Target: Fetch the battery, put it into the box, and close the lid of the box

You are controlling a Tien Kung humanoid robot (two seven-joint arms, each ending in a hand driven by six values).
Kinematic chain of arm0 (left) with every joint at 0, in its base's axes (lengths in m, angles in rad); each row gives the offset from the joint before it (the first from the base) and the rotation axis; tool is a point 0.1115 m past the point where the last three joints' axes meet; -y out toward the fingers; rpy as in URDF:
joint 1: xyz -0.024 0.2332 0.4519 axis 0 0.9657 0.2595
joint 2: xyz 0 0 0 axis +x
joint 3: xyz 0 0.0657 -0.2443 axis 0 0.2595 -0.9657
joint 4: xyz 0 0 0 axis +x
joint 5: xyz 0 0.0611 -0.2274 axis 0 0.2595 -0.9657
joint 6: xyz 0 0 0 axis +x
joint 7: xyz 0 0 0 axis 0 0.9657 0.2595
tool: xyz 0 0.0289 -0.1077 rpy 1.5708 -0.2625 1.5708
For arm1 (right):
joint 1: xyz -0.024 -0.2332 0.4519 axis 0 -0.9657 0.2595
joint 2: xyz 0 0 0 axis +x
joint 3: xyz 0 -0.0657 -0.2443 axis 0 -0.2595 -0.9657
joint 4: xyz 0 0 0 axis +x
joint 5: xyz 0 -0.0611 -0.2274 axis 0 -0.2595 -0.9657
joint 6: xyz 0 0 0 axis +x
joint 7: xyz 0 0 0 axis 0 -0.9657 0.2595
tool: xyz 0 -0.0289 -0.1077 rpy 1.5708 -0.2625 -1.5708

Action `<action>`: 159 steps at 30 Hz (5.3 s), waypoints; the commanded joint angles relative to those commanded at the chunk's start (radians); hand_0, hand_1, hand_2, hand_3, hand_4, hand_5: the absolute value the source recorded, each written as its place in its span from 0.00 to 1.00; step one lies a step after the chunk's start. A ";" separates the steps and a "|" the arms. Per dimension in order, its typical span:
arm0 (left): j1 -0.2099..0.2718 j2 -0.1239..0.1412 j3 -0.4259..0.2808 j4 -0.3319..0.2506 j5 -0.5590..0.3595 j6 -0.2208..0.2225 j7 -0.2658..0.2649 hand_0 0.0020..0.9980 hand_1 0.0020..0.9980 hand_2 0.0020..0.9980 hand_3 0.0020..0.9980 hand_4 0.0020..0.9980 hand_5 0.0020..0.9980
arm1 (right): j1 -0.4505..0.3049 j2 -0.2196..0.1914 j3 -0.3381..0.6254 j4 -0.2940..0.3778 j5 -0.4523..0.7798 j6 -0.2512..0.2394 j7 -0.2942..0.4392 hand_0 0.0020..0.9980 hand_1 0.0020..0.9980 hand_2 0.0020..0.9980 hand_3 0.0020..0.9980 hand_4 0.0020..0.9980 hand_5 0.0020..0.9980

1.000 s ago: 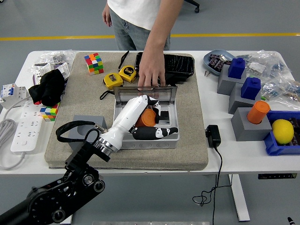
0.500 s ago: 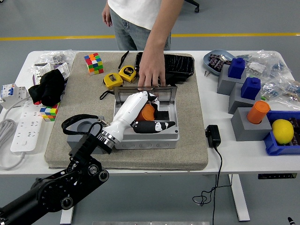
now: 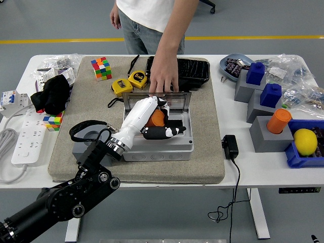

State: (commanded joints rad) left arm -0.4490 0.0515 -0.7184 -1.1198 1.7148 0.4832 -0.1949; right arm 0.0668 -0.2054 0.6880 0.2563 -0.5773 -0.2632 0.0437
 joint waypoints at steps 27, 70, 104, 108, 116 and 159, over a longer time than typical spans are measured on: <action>-0.008 -0.009 -0.016 0.024 0.020 -0.071 0.008 0.73 0.60 0.47 0.43 1.00 0.35 | 0.001 0.000 0.005 0.002 -0.001 0.002 -0.002 0.81 0.75 0.74 0.78 1.00 1.00; 0.073 0.019 -0.390 -0.426 -0.876 -0.651 0.131 0.77 0.83 0.79 0.78 1.00 0.77 | -0.005 0.006 0.015 0.002 -0.004 0.003 -0.004 0.81 0.74 0.74 0.78 1.00 1.00; -0.040 0.108 -0.289 -0.274 0.168 -0.378 0.354 1.00 1.00 0.94 0.69 1.00 1.00 | 0.006 0.002 0.020 0.002 -0.004 -0.001 -0.004 0.80 0.73 0.74 0.78 1.00 1.00; -0.043 0.113 -0.288 -0.277 0.330 -0.395 0.366 1.00 1.00 0.94 0.69 1.00 1.00 | 0.006 0.001 0.018 0.002 -0.002 -0.001 -0.004 0.80 0.73 0.74 0.78 1.00 1.00; -0.036 0.112 -0.261 -0.251 0.483 -0.411 0.379 1.00 1.00 0.93 0.70 1.00 1.00 | 0.004 -0.001 0.017 0.002 -0.001 -0.001 -0.003 0.80 0.73 0.74 0.78 1.00 1.00; 0.065 0.199 -0.035 -0.440 0.453 -0.399 0.391 1.00 1.00 0.88 0.67 1.00 1.00 | 0.005 -0.003 0.034 0.003 -0.009 -0.002 -0.004 0.80 0.73 0.74 0.78 1.00 1.00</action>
State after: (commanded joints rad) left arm -0.3842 0.2504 -0.7534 -1.5601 2.1677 0.0846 0.1964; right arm 0.0722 -0.2081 0.7221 0.2590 -0.5861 -0.2653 0.0401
